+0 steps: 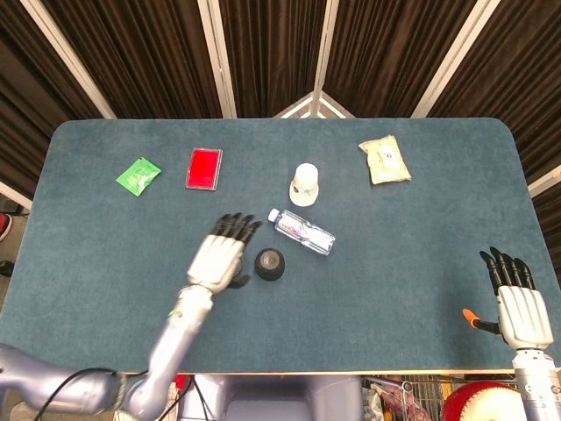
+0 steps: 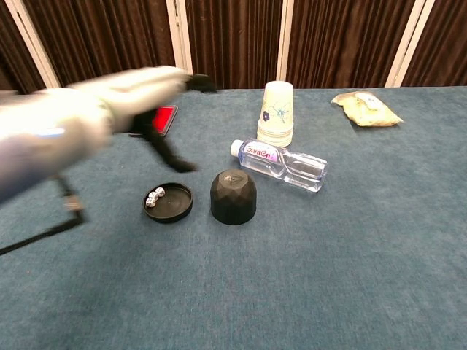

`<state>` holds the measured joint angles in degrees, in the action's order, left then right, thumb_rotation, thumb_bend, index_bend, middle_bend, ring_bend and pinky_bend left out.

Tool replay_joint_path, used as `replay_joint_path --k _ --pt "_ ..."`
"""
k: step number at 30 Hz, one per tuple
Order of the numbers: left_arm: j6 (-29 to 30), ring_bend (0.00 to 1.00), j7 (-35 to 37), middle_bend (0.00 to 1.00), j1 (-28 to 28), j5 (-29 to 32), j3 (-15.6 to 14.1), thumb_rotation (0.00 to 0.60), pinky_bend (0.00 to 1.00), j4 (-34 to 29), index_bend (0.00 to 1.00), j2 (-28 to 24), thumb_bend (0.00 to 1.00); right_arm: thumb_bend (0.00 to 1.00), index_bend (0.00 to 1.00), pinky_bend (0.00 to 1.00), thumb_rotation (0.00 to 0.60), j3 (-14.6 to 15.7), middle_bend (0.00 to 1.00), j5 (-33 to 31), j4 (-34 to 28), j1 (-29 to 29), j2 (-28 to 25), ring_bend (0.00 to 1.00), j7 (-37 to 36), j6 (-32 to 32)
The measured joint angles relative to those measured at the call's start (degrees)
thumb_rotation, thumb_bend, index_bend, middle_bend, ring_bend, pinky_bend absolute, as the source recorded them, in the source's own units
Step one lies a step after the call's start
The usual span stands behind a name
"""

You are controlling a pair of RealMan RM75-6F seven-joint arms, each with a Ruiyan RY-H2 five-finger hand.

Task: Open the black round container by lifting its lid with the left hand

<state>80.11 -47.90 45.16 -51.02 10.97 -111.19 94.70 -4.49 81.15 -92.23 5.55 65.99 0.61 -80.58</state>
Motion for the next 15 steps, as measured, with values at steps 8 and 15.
replay_joint_path --k 8,15 --pt "24.4 0.0 4.8 0.09 -19.4 -17.7 -15.5 0.6 0.0 -1.1 0.16 -10.3 0.31 0.18 0.08 0.04 0.6 0.0 0.0 0.0 0.0 0.0 0.0 0.0 0.0 0.0" --pt "28.9 0.0 23.8 0.11 -30.0 -18.9 -18.5 0.6 0.0 5.4 0.17 -17.0 0.31 0.19 0.08 0.04 0.6 0.0 0.0 0.0 0.0 0.0 0.0 0.0 0.0 0.0"
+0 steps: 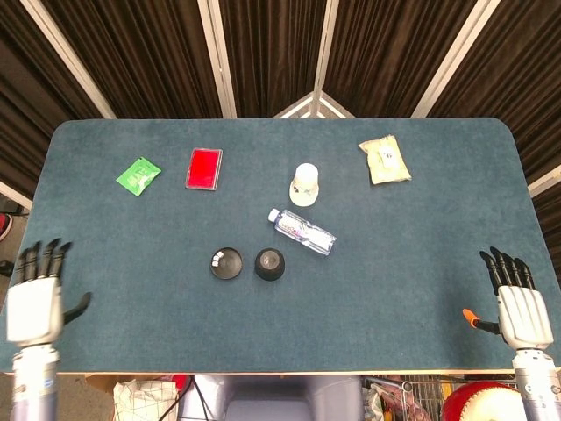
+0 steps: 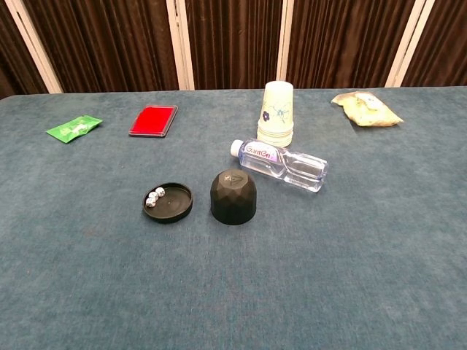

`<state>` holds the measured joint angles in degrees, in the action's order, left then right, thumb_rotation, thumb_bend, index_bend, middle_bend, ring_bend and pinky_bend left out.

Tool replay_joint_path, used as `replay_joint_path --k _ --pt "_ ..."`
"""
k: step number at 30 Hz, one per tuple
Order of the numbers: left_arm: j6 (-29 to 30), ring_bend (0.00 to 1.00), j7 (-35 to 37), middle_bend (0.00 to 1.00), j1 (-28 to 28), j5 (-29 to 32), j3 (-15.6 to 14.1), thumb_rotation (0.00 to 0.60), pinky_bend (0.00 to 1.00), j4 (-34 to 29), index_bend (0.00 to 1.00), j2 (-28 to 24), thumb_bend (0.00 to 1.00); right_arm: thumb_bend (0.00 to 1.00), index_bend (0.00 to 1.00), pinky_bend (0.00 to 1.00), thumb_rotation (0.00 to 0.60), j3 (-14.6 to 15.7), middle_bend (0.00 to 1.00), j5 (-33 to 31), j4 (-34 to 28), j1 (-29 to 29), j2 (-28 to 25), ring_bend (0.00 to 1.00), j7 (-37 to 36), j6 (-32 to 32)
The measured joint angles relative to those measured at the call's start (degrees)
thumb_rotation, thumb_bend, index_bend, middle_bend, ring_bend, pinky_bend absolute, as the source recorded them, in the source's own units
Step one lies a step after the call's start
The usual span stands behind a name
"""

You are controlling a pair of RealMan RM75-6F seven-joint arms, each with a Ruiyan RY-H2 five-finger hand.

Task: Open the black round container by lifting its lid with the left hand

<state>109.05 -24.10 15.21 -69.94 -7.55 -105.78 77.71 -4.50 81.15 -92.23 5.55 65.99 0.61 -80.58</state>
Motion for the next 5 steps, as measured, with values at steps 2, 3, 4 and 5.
replay_joint_path --k 2,3,4,5 --pt "-0.1 0.0 4.7 0.12 -2.4 0.0 -0.2 0.6 0.0 1.5 0.17 -2.2 0.31 0.18 0.08 0.04 0.6 0.0 0.0 0.0 0.0 0.0 0.0 0.0 0.0 0.0" --pt "-0.4 0.0 6.4 0.12 -3.2 0.0 -0.2 0.6 0.0 1.9 0.17 -3.3 0.31 0.19 0.08 0.04 0.6 0.0 0.0 0.0 0.0 0.0 0.0 0.0 0.0 0.0" --pt "-0.9 0.0 8.2 0.12 -4.3 -0.1 -0.1 0.6 0.0 2.4 0.17 -4.6 0.31 0.18 0.08 0.04 0.6 0.0 0.0 0.0 0.0 0.0 0.0 0.0 0.0 0.0" --pt "-1.5 0.0 9.1 0.13 -5.0 -0.1 0.0 0.6 0.0 2.5 0.17 -5.3 0.31 0.18 0.08 0.04 0.6 0.0 0.0 0.0 0.0 0.0 0.0 0.0 0.0 0.0"
